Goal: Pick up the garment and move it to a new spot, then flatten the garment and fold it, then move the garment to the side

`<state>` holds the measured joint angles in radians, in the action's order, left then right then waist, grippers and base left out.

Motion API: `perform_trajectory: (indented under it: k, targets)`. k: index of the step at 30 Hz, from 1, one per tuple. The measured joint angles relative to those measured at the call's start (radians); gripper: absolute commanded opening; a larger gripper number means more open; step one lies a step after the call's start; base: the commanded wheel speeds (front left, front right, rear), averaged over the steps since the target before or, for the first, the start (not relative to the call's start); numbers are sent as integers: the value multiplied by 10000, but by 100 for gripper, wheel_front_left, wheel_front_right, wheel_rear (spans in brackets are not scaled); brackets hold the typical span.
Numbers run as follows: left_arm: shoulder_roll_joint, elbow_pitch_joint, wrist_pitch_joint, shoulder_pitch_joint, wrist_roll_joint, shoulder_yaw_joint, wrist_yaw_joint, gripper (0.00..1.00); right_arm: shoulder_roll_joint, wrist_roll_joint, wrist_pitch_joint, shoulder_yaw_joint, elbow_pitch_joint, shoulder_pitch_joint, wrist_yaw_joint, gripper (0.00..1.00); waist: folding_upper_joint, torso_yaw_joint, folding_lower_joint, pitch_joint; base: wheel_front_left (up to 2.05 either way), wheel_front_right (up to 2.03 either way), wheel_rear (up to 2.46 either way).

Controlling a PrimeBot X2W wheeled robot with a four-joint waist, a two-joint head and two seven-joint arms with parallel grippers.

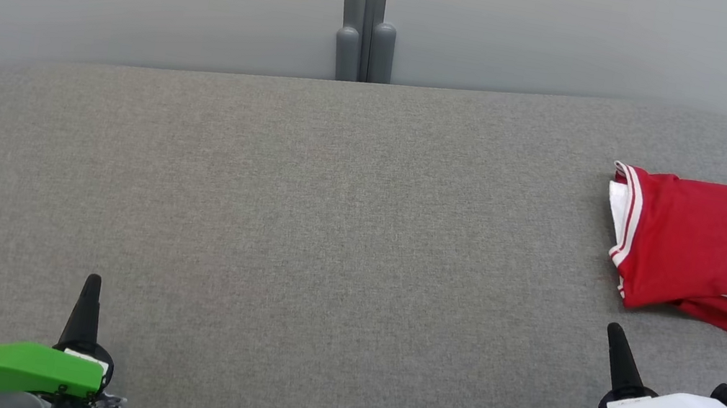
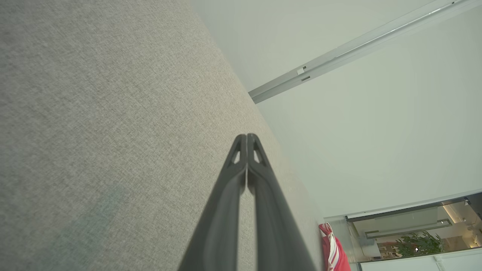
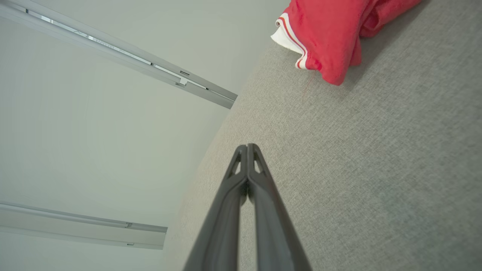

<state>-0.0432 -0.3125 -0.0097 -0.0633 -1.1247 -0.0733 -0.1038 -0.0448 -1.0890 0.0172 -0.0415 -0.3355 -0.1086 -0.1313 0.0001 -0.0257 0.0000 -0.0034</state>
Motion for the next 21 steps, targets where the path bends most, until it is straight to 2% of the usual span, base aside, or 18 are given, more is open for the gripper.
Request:
perform_trajectory:
  k: [21]
  targets:
    - [-12, 211, 529, -200, -1939, -221, -100, 0, -8, -2092, -512, -249, 272, -72, 6, 0, 0, 90, 0, 24, 0, 0, 0]
